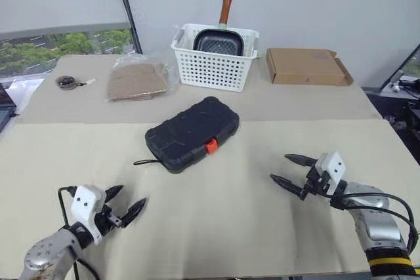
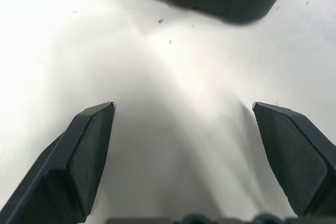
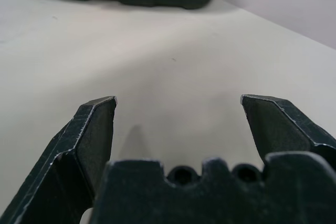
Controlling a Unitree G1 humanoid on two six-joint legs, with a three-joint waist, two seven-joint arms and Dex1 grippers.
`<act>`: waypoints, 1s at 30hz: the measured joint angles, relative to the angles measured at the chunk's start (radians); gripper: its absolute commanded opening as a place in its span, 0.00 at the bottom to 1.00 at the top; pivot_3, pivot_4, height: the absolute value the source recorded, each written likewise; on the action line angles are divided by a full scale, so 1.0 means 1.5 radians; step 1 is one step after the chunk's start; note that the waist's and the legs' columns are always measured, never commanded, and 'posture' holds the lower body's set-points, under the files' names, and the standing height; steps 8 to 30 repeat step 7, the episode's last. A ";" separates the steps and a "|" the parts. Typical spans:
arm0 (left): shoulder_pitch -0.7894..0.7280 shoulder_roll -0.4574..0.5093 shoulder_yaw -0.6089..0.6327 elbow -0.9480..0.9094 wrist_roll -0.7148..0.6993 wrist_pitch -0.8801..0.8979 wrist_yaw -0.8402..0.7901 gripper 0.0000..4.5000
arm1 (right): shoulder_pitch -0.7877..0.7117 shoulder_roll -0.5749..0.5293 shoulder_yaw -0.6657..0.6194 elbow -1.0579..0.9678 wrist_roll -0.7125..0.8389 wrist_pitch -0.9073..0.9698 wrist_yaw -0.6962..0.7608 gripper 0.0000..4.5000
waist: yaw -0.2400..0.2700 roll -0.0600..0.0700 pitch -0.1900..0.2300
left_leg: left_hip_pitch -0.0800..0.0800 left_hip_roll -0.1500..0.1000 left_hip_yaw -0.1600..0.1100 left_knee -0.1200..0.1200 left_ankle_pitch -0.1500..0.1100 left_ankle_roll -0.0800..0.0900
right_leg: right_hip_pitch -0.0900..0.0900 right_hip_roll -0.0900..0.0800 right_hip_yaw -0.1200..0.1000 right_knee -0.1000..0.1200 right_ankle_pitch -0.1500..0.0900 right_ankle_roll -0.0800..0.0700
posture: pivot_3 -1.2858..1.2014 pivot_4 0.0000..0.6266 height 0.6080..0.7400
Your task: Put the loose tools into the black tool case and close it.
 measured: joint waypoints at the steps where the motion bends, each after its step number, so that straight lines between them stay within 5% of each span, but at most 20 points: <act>1: -0.001 -0.003 -0.003 0.001 0.005 -0.004 0.004 1.00 | 0.000 0.000 0.000 0.002 0.004 0.000 0.005 0.97 | 0.001 0.000 0.000 | 0.000 0.000 0.000 0.000 0.000 0.000 | 0.000 0.000 0.000 0.000 0.000 0.000 | 0.52 0.24 0.70; 30: -0.005 -0.014 -0.028 0.003 0.020 -0.029 0.011 1.00 | 0.000 -0.001 0.000 0.018 0.008 0.000 0.018 0.97 | -0.001 0.000 0.000 | 0.000 0.000 0.001 0.000 0.003 0.006 | 0.000 0.000 0.001 0.000 0.000 -0.001 | 0.52 0.24 0.70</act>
